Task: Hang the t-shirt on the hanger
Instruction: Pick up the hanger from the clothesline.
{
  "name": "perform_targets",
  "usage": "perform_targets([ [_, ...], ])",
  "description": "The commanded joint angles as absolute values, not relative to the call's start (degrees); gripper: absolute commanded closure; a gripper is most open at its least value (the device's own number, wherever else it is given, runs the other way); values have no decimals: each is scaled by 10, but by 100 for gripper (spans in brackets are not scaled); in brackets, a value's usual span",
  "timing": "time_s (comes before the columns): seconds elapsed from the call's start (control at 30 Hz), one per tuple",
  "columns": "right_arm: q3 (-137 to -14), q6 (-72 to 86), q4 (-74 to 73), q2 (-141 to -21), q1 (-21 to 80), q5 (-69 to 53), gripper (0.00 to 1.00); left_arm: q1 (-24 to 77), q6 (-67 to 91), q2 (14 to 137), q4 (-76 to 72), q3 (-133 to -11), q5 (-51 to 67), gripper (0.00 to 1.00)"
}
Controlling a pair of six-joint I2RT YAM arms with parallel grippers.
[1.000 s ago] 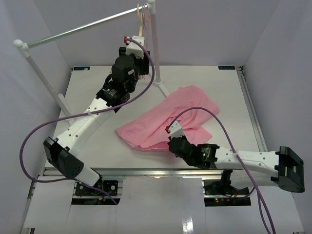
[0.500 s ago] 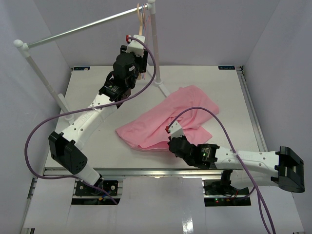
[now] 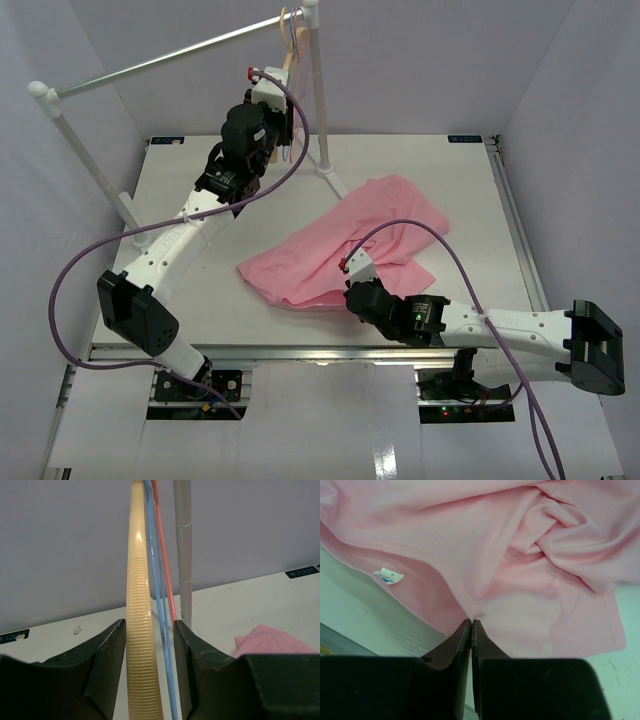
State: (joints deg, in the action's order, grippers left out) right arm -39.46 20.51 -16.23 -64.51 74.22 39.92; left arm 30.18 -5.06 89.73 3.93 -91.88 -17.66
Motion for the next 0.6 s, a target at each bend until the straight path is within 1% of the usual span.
perform_targets([
  [0.0, -389, 199, -145, -636, 742, 403, 92, 287, -36, 899, 42, -944, -135, 50],
  [0.17, -389, 198, -145, -636, 742, 403, 92, 285, -46, 901, 33, -951, -118, 59],
  [0.27, -389, 198, -145, -638, 742, 403, 92, 285, -51, 915, 50, -975, -117, 68],
  [0.3, -389, 198, -145, -638, 742, 403, 92, 284, -53, 917, 55, -981, -115, 73],
  [0.43, -389, 197, -145, -637, 741, 400, 92, 284, -51, 918, 62, -984, -114, 87],
  [0.57, -389, 197, -145, -635, 741, 399, 92, 284, -47, 912, 66, -990, -132, 88],
])
